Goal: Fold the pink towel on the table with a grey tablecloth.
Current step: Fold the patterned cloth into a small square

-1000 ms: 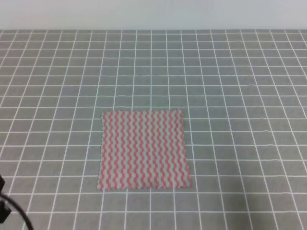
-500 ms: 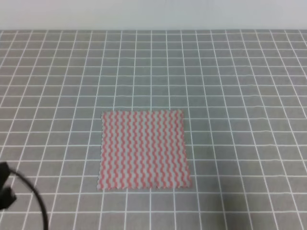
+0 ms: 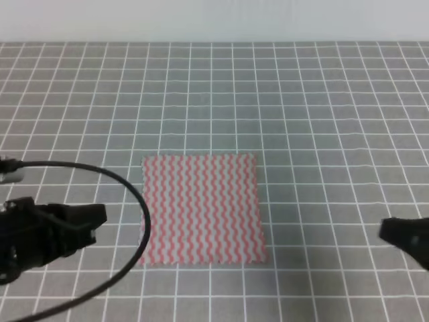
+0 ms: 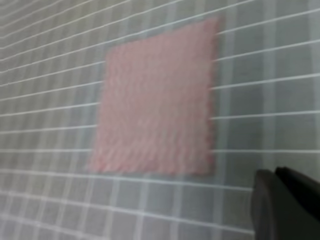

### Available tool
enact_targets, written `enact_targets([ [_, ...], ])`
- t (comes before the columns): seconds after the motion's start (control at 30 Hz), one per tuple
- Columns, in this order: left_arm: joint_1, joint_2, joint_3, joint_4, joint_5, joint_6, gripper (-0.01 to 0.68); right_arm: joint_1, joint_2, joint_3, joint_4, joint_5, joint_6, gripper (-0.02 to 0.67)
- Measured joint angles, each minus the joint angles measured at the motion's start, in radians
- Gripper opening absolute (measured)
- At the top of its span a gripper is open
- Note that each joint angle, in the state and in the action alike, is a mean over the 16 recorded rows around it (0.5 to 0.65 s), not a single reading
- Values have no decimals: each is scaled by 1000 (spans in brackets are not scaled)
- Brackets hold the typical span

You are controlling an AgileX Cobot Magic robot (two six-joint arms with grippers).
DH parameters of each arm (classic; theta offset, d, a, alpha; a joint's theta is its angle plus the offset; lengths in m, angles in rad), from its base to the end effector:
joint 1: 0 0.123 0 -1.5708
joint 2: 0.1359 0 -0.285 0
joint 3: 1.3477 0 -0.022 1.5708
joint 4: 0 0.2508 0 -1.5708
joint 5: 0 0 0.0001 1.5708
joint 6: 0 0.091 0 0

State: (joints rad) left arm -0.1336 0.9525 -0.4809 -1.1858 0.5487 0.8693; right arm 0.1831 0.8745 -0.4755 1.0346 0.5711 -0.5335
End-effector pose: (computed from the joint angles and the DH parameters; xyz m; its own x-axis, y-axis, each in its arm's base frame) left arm 0.1663 -0.0668 0.2562 -0.6790 -0.1342 -0.7218 0.3475 0.8073 -0.4770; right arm 0.1487 0.0706 0.2610 -0.7452 0.2311 -0.6255 -0.2470 0.7757 0.5808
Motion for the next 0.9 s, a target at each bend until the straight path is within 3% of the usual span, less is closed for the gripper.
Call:
enact_targets([
  [0.2, -15, 76, -1, -153, 0, 173, -2, 215, 146, -49, 83, -119, -30, -17],
  [0.43, -32, 98, -1, -175, 2, 220, -2, 411, 338, -127, 100, -236, -23, -16],
  [0.67, -36, 97, -1, -173, 3, 229, -2, 467, 508, -204, 101, -250, -19, 5],
  [0.9, -36, 97, -1, -173, 14, 232, -2, 467, 602, -251, 105, -236, -4, 127],
])
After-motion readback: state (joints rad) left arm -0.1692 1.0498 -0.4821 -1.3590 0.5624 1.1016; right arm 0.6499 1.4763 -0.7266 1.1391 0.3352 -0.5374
